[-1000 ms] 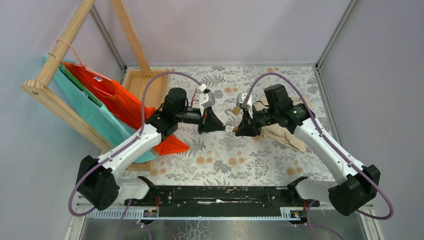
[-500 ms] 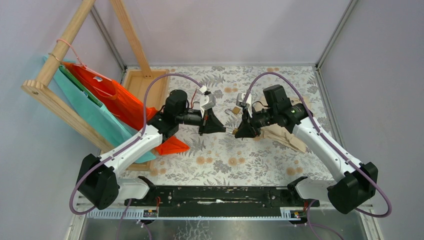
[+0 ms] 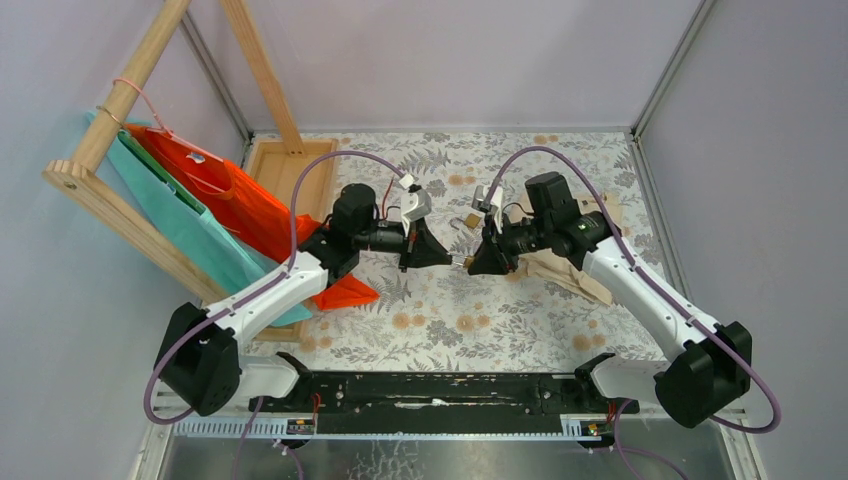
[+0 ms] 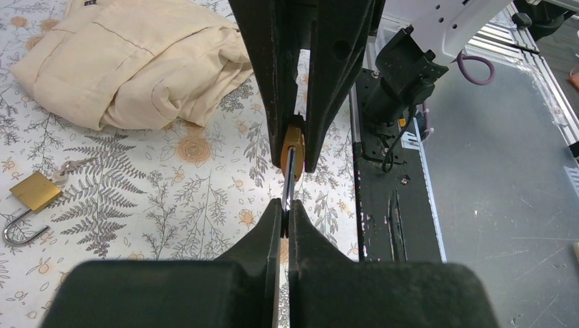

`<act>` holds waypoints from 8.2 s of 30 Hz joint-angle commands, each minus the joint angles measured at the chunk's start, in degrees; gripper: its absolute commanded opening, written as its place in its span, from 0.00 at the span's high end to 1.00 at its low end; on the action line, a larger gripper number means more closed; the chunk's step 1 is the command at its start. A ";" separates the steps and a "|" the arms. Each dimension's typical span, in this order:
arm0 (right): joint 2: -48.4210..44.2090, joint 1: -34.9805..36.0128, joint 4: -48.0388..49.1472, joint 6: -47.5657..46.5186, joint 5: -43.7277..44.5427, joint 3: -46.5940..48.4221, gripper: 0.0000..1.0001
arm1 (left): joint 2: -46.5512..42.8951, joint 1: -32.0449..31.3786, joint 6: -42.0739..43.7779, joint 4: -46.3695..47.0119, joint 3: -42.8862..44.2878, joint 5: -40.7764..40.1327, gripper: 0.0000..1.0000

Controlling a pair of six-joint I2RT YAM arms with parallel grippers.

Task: Lock with the key
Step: Lock the lock, then place the key at the center of the board, then place the lock at the center of the board, then pick up the lock from the center of the board.

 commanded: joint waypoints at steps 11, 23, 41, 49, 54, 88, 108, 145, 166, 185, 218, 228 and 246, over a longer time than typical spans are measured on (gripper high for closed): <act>-4.05 1.37 19.54 -0.21 -2.25 -2.22 1.00 | 2.01 -4.97 -2.28 6.48 -2.59 3.08 1.00; -5.74 -4.66 16.39 -2.40 -5.38 -4.54 0.20 | -2.48 3.38 -5.40 10.66 -4.36 2.66 1.00; -0.15 -6.76 11.70 -3.70 -11.03 -2.14 0.38 | -4.08 5.93 -6.27 12.32 -5.54 1.99 1.00; 0.34 -6.72 11.69 -3.64 -11.92 -2.31 0.58 | -3.93 5.93 -6.14 12.32 -5.65 1.98 1.00; 0.70 -6.57 11.90 -3.53 -12.71 -2.32 0.67 | -3.96 5.94 -5.96 12.06 -5.65 1.24 1.00; -0.55 -4.69 -5.77 -17.17 14.53 -11.24 0.97 | -5.59 9.65 -5.97 6.48 -2.28 -6.08 1.00; 8.98 -2.72 -4.84 -9.39 25.33 -8.87 0.24 | -1.99 10.83 -7.72 8.72 -5.69 -11.73 1.00; -7.59 -23.28 4.54 -0.76 21.91 -11.43 0.14 | 44.59 -6.50 -25.93 9.06 16.22 -10.59 0.66; -1.75 -23.77 5.45 -4.87 20.36 -13.72 0.14 | 25.17 -4.89 11.19 -22.30 16.66 -47.08 0.21; 15.62 -13.70 18.96 1.88 23.96 -2.77 0.12 | 18.84 -0.68 19.25 -35.67 20.57 -45.74 0.09; 50.21 -5.75 6.61 -10.81 30.92 28.04 0.25 | 1.75 3.11 19.06 -36.21 17.82 -39.90 0.00; 50.33 -5.25 9.07 -12.77 34.34 26.12 0.41 | 0.67 3.63 18.69 -35.63 17.15 -39.73 0.00; 36.26 -5.31 8.54 -13.41 28.95 20.79 1.00 | -0.41 5.20 18.16 -34.01 15.24 -38.55 0.02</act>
